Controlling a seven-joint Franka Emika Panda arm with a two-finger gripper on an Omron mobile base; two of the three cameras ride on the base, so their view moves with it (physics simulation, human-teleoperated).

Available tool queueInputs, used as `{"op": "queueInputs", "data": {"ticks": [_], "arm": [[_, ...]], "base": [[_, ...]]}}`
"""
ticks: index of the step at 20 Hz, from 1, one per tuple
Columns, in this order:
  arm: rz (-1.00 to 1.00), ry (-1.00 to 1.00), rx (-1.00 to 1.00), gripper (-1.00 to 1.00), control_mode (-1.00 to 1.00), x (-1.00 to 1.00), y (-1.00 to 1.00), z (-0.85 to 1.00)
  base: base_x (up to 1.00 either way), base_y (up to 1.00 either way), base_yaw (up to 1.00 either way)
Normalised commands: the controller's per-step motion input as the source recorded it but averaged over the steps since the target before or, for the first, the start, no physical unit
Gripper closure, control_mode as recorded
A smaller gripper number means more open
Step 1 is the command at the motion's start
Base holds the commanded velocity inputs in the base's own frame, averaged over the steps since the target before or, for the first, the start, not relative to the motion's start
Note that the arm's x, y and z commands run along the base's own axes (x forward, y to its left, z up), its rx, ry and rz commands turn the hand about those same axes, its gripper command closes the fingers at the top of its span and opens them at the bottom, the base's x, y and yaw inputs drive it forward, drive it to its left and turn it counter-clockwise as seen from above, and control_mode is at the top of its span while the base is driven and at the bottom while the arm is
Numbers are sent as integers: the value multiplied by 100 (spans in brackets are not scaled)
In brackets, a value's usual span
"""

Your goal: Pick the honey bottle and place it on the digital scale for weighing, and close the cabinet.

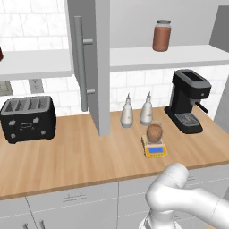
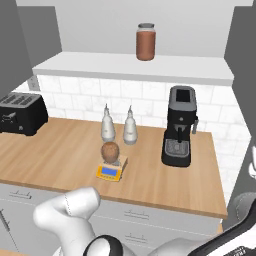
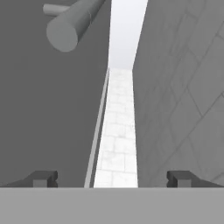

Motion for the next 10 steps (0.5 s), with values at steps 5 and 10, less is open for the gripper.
{"op": "queueInputs", "data": {"ticks": [5,10], "arm": [[-6,0,-4,-100,-100,-51,27,95],[-1,-10,-12,-100,-100,-50,63,91]], "base": [[0,0,0],[0,0,0]]}}
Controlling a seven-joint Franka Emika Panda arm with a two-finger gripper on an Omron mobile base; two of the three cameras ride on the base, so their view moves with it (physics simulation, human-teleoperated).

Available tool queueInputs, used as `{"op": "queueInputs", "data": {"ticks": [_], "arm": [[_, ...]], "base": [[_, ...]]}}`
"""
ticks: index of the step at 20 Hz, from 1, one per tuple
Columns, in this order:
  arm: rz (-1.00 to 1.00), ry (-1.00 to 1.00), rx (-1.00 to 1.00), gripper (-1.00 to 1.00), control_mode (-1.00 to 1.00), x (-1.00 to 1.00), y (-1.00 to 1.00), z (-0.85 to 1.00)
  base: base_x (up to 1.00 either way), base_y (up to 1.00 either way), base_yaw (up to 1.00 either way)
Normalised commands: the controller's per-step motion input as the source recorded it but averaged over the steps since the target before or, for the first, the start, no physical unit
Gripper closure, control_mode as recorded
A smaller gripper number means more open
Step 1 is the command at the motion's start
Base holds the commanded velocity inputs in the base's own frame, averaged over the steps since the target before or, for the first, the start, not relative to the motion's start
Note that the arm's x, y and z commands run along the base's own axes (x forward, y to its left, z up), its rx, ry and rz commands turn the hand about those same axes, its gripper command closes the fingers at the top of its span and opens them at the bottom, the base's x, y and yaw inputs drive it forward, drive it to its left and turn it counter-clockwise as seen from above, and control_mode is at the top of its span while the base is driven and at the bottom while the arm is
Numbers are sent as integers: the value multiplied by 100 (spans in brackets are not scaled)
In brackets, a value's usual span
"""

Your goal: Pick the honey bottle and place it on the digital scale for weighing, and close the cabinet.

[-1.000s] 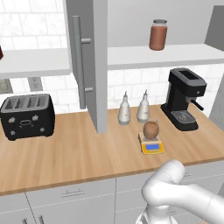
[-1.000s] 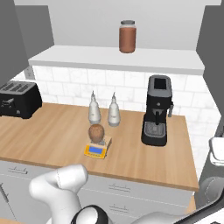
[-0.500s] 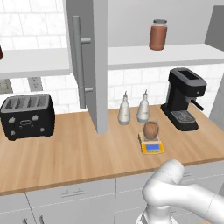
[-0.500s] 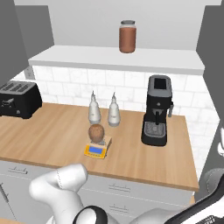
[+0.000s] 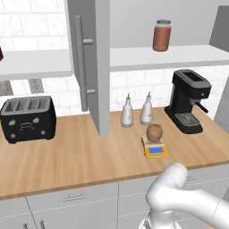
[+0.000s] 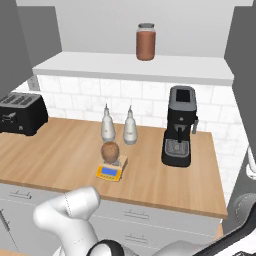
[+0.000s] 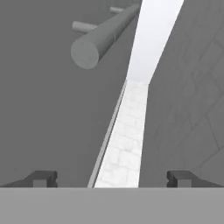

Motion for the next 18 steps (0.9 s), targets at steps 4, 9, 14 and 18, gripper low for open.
{"op": "queueInputs", "data": {"ticks": [4,9,14,18], "arm": [[0,-27,-14,-100,-100,-27,82,90],[0,-37,-15,-100,-100,-18,89,82],[0,-37,-13,-100,-100,-22,68,78],[1,-13,-17,-100,-100,-18,55,80]], "base": [[0,0,0],[0,0,0],[0,0,0],[0,0,0]]}}
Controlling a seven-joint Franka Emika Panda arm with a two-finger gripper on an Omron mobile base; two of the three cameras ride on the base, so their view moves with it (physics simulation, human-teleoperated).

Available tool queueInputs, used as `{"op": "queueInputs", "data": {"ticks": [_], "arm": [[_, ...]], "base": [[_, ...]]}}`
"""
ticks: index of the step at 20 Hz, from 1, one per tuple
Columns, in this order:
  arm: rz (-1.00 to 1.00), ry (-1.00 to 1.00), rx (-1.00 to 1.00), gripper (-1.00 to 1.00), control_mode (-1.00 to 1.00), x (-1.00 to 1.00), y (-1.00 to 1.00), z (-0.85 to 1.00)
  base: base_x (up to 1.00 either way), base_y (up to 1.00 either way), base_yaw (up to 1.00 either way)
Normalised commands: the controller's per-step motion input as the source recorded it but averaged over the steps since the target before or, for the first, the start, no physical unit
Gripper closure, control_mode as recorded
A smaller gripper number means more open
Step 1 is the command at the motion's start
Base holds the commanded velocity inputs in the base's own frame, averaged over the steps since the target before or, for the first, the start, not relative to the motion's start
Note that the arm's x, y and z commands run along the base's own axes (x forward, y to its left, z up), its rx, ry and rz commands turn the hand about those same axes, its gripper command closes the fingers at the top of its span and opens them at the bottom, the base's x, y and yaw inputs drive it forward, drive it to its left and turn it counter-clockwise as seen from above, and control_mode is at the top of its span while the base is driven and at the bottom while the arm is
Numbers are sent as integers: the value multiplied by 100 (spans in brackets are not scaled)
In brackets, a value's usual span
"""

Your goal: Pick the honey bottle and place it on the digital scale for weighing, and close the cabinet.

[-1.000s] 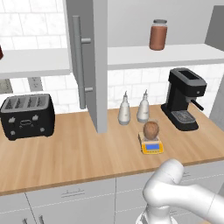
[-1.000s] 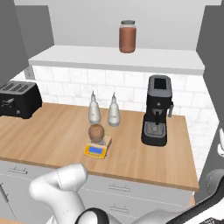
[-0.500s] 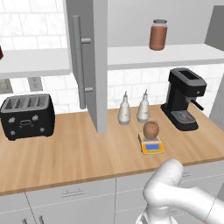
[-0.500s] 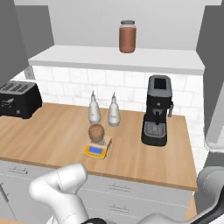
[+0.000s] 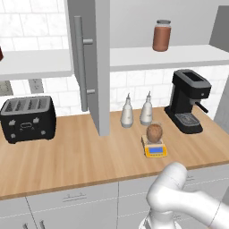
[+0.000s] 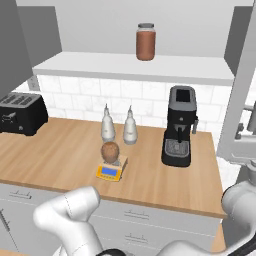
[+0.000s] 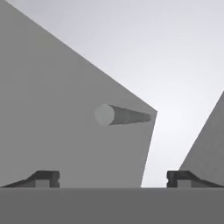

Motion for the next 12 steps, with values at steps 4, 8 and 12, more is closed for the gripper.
{"op": "queueInputs", "data": {"ticks": [4,8,12], "arm": [[0,23,-27,-100,-100,-8,41,97],[-1,41,-34,-100,-100,-2,49,92],[-7,38,-40,-100,-100,0,92,59]], "base": [[0,0,0],[0,0,0],[0,0,0]]}}
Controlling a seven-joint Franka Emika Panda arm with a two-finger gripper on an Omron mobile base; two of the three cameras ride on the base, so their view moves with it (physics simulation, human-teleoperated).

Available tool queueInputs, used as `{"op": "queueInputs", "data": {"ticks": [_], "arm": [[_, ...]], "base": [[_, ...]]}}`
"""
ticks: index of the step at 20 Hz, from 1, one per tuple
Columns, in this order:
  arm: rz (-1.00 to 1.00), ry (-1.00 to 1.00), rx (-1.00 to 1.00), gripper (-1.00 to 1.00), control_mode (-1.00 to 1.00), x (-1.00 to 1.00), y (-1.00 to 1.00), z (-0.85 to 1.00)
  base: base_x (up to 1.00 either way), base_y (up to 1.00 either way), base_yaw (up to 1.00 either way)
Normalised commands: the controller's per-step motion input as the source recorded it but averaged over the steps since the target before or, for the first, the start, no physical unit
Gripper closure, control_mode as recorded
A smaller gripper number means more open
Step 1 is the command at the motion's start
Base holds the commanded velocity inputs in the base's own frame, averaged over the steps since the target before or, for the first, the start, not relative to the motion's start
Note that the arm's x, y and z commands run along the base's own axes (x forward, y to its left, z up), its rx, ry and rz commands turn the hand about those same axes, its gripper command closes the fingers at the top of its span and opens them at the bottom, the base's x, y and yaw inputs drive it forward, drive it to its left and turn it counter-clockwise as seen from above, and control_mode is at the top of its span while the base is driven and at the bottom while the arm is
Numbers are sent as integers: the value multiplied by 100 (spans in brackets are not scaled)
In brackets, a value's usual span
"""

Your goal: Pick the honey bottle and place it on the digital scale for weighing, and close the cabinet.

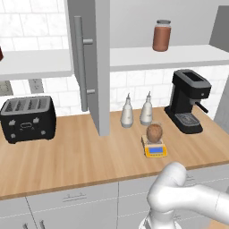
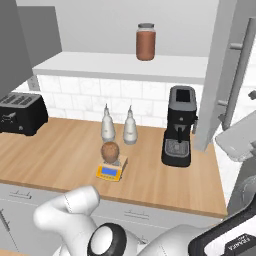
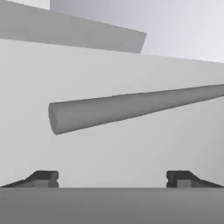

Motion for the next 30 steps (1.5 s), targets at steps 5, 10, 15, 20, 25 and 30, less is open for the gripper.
{"op": "queueInputs", "data": {"ticks": [5,10,15,20,25,30], "arm": [[-14,23,-36,-100,-100,0,100,39],[-15,20,-35,-100,-100,25,100,7],[-14,5,-22,-100,-100,94,100,-26],[-16,2,-15,-100,-100,100,100,-25],[-20,2,-20,-100,-100,97,100,-18],[-13,4,-16,-100,-100,87,47,0]], "base": [[0,0,0],[0,0,0],[0,0,0],[0,0,0],[0,0,0],[0,0,0]]}}
